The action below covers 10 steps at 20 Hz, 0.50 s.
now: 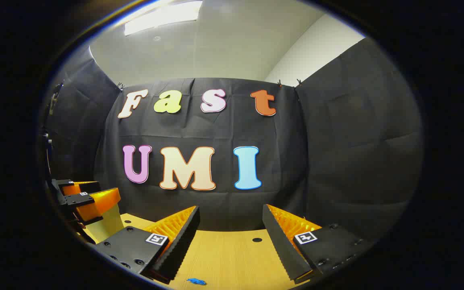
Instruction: Press the lid of the desktop garbage bin to open it, pick up the crumpled paper on the desktop and throw it into the bin, then pick up the pop can on the desktop and drop it into the bin, and finally close the garbage bin lid.
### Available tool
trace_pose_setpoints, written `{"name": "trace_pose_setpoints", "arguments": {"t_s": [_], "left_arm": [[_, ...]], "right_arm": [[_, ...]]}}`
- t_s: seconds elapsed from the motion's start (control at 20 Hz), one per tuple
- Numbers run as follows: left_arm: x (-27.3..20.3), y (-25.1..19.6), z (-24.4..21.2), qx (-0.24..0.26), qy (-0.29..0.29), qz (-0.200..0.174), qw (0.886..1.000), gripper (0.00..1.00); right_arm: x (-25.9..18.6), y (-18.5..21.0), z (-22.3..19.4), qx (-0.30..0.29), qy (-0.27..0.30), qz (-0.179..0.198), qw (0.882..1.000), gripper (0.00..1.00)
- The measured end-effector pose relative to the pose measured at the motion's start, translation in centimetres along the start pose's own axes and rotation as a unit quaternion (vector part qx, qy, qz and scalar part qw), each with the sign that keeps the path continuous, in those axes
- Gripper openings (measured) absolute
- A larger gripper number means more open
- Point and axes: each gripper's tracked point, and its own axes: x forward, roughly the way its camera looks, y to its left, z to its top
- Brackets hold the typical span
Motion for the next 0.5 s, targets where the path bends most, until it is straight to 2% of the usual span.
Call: {"name": "trace_pose_setpoints", "arguments": {"t_s": [0.25, 0.5], "left_arm": [[0.1, -0.8, 0.1, 0.013, -0.003, 0.002, 1.000, 0.93], [-0.2, -1.1, -1.3, 0.005, 0.021, 0.001, 1.000, 0.94]], "right_arm": [[0.3, -0.4, -1.0, 0.001, 0.006, 0.005, 1.000, 0.98], [0.4, -0.5, -1.3, 0.004, 0.008, 0.016, 1.000, 0.98]]}}
